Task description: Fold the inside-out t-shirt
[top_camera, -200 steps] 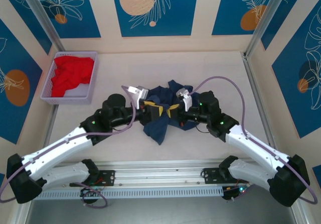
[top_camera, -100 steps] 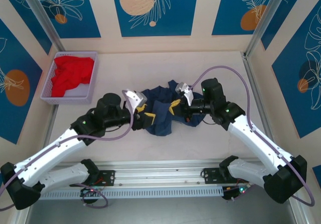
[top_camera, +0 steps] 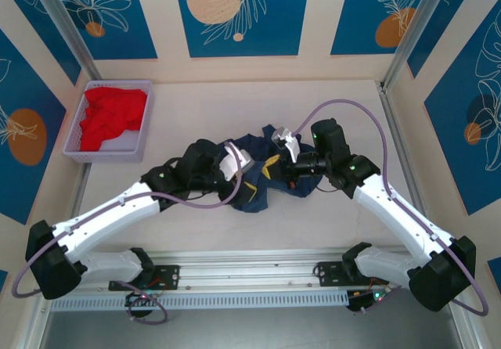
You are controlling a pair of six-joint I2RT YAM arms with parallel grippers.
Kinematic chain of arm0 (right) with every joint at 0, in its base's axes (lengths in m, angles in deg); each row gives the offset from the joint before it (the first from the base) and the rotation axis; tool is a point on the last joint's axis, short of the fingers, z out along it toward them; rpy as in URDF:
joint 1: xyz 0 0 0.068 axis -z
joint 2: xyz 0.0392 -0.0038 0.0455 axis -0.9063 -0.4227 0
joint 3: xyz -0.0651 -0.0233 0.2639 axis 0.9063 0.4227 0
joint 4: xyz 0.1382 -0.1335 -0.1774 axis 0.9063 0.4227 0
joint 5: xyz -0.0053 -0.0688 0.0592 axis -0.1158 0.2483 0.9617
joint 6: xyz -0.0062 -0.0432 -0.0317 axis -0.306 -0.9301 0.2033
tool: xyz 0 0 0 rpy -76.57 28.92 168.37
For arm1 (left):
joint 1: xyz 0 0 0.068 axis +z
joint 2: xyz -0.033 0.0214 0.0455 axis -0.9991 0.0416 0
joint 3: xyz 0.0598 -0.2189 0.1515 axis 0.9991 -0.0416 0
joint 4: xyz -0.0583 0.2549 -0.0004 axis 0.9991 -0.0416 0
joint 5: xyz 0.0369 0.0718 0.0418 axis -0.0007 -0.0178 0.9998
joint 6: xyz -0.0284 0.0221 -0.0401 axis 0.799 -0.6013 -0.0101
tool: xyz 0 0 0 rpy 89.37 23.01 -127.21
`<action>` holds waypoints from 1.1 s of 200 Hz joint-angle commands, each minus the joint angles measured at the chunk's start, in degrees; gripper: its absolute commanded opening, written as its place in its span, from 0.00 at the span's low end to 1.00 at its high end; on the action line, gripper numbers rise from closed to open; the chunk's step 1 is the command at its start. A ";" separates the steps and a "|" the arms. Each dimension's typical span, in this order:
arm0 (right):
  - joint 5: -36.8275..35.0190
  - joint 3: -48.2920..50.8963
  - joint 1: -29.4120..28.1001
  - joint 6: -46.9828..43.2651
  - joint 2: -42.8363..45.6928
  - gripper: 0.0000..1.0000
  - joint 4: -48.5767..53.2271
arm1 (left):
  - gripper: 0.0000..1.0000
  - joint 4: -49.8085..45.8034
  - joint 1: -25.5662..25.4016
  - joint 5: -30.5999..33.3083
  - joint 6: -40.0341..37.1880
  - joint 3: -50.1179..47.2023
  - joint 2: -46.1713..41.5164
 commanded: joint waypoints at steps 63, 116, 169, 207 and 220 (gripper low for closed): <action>-18.20 -2.66 0.41 0.99 -0.61 0.08 6.24 | 0.00 -3.91 2.47 -8.56 12.36 6.89 -2.18; -31.53 -3.61 -3.25 3.70 0.01 0.27 11.42 | 0.00 -6.13 7.35 -13.46 23.42 10.22 -0.29; -12.19 4.49 -5.89 8.43 10.77 0.34 0.95 | 0.00 -5.00 7.44 -12.43 25.31 10.72 2.16; -8.91 7.52 -9.43 12.06 8.81 0.39 -6.79 | 0.00 -4.34 7.44 -12.73 25.86 10.53 2.58; -9.81 7.24 -10.80 12.07 7.17 0.40 -7.57 | 0.00 -4.28 7.45 -12.93 25.95 10.49 2.58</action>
